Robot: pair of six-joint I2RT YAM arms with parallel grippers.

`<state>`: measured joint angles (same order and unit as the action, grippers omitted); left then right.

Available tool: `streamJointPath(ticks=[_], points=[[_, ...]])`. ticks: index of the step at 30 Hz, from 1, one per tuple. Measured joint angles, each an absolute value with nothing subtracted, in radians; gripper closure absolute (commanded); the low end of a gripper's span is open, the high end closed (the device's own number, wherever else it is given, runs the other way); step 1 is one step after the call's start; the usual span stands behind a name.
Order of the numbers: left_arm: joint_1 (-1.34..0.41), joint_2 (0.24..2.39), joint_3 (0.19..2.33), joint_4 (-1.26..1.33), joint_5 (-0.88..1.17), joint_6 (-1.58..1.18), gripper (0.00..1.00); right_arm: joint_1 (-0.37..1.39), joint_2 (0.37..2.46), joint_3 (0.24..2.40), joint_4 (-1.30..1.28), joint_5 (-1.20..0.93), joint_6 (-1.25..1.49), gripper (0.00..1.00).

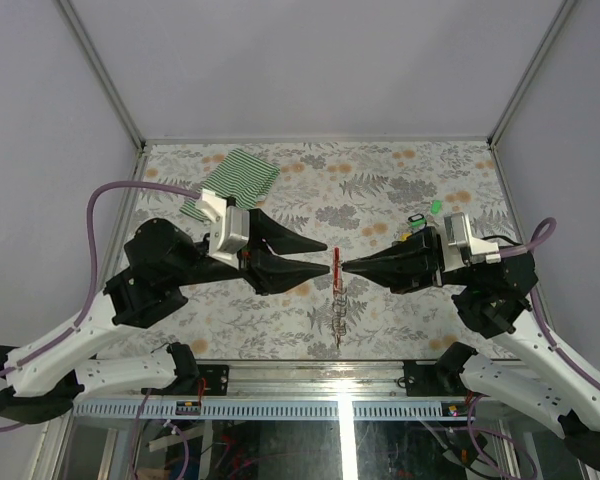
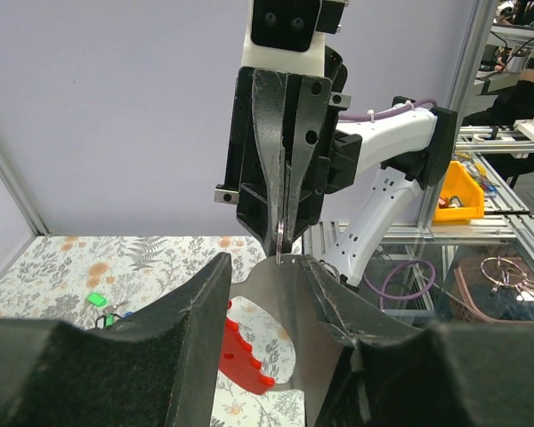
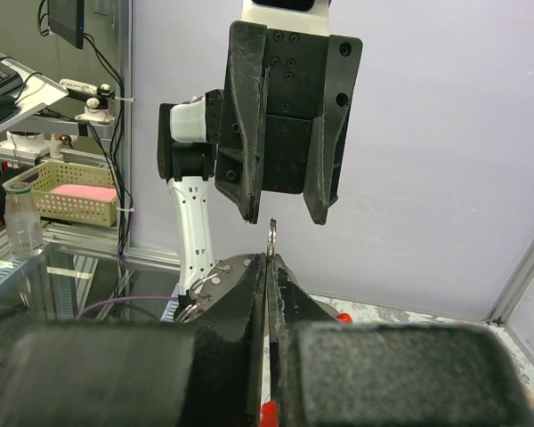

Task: Put the keys on the keyring

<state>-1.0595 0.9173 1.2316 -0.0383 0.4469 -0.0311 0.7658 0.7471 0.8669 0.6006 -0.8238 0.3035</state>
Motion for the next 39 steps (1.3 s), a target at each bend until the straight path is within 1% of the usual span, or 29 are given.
streamJointPath(ticks=[8, 10, 14, 22, 25, 30, 31, 34, 36, 39], points=[[-1.060, 0.953, 1.232, -0.014, 0.483, -0.033, 0.66, 0.766, 0.748, 0.867, 0.606, -0.823, 0.304, 1.00], [-1.060, 0.963, 1.232, -0.014, 0.493, -0.033, 0.70, 0.766, 0.748, 0.867, 0.606, -0.823, 0.304, 1.00], [-1.060, 0.975, 1.232, -0.014, 0.503, -0.034, 0.74, 0.766, 0.748, 0.867, 0.606, -0.823, 0.304, 1.00], [-1.060, 0.975, 1.232, -0.008, 0.517, -0.038, 0.88, 0.766, 0.748, 0.867, 0.605, -0.823, 0.304, 1.00], [-1.060, 0.975, 1.232, -0.007, 0.517, -0.042, 0.99, 0.766, 0.748, 0.867, 0.603, -0.824, 0.303, 1.00], [-1.060, 0.978, 1.233, -0.007, 0.519, -0.045, 1.00, 0.766, 0.746, 0.867, 0.594, -0.823, 0.299, 1.00], [-1.060, 0.979, 1.235, -0.009, 0.520, -0.045, 1.00, 0.766, 0.746, 0.867, 0.590, -0.823, 0.297, 0.97], [-1.060, 0.991, 1.253, -0.028, 0.523, -0.044, 1.00, 0.766, 0.738, 0.868, 0.574, -0.819, 0.280, 0.85], [-1.060, 1.002, 1.276, -0.060, 0.524, -0.036, 1.00, 0.766, 0.726, 0.873, 0.541, -0.811, 0.256, 0.75], [-1.060, 1.023, 1.326, -0.131, 0.520, -0.013, 1.00, 0.766, 0.704, 0.884, 0.474, -0.795, 0.210, 0.67]])
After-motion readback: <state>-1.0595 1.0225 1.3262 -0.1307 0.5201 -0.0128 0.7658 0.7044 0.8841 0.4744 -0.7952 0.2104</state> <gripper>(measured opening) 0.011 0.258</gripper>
